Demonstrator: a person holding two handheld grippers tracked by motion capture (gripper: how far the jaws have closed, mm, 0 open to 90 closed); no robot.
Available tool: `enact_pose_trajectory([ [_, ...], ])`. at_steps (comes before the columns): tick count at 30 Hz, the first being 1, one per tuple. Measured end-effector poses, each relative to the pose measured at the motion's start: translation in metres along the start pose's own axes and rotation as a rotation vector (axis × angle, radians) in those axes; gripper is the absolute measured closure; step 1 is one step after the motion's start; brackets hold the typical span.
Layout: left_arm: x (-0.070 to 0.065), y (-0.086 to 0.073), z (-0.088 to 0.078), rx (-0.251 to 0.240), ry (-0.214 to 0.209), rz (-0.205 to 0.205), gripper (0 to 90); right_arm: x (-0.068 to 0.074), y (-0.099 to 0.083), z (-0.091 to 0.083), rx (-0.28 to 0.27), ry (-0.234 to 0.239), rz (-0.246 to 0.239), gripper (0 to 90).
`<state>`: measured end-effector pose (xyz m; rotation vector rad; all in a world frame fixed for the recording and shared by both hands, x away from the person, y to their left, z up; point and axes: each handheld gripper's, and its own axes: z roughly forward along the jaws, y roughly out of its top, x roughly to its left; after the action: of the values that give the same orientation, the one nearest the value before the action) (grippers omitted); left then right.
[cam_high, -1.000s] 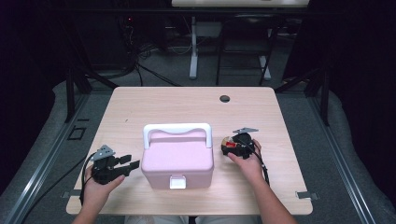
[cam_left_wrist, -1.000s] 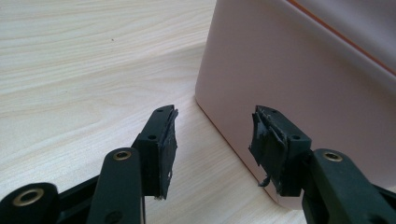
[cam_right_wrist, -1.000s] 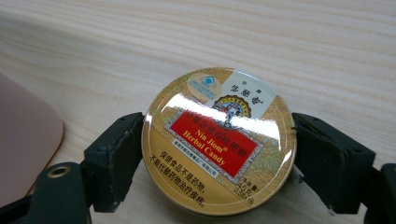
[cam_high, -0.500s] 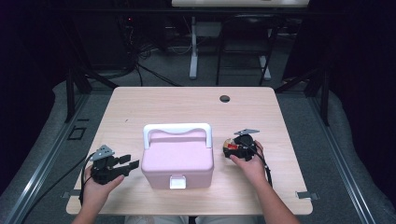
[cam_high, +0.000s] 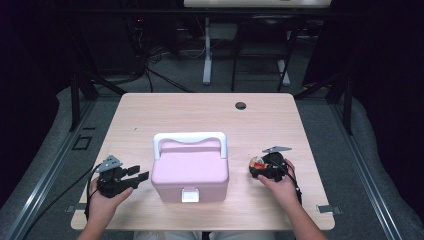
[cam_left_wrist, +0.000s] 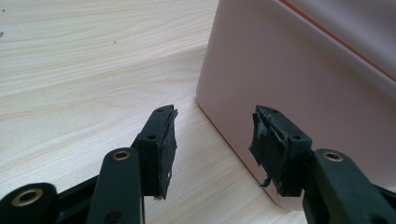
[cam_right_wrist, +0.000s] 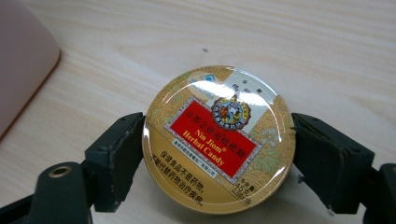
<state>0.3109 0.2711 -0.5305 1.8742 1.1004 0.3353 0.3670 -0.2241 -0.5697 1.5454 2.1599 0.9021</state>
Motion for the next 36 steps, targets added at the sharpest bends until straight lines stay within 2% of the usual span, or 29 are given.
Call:
enact_pose_trajectory([
  [8, -0.001, 0.0, 0.001, -0.006, 0.001, 0.0, 49.3, -0.013, -0.019, -0.021, 0.019, -0.004, 0.031, 19.9],
  [18, -0.001, 0.0, 0.001, -0.006, 0.001, 0.001, 49.3, -0.019, -0.031, -0.032, 0.019, -0.015, 0.04, 19.0],
  [20, -0.001, 0.0, 0.0, -0.004, 0.002, 0.004, 49.3, -0.02, -0.032, -0.033, 0.004, -0.02, 0.038, 14.3],
  [27, -0.002, 0.001, 0.0, -0.001, 0.002, 0.012, 49.2, -0.02, -0.028, -0.047, -0.074, -0.04, 0.047, 13.9],
  [30, -0.004, 0.002, 0.0, 0.0, 0.008, 0.013, 48.4, -0.016, -0.026, -0.054, -0.107, -0.058, 0.024, 14.9],
  [32, -0.006, 0.004, -0.001, -0.004, 0.007, 0.012, 48.4, -0.011, -0.024, -0.057, -0.115, -0.078, 0.004, 18.5],
  [36, -0.008, 0.005, -0.002, -0.003, 0.002, 0.013, 48.4, -0.001, -0.019, -0.059, -0.144, -0.064, -0.039, 28.7],
])
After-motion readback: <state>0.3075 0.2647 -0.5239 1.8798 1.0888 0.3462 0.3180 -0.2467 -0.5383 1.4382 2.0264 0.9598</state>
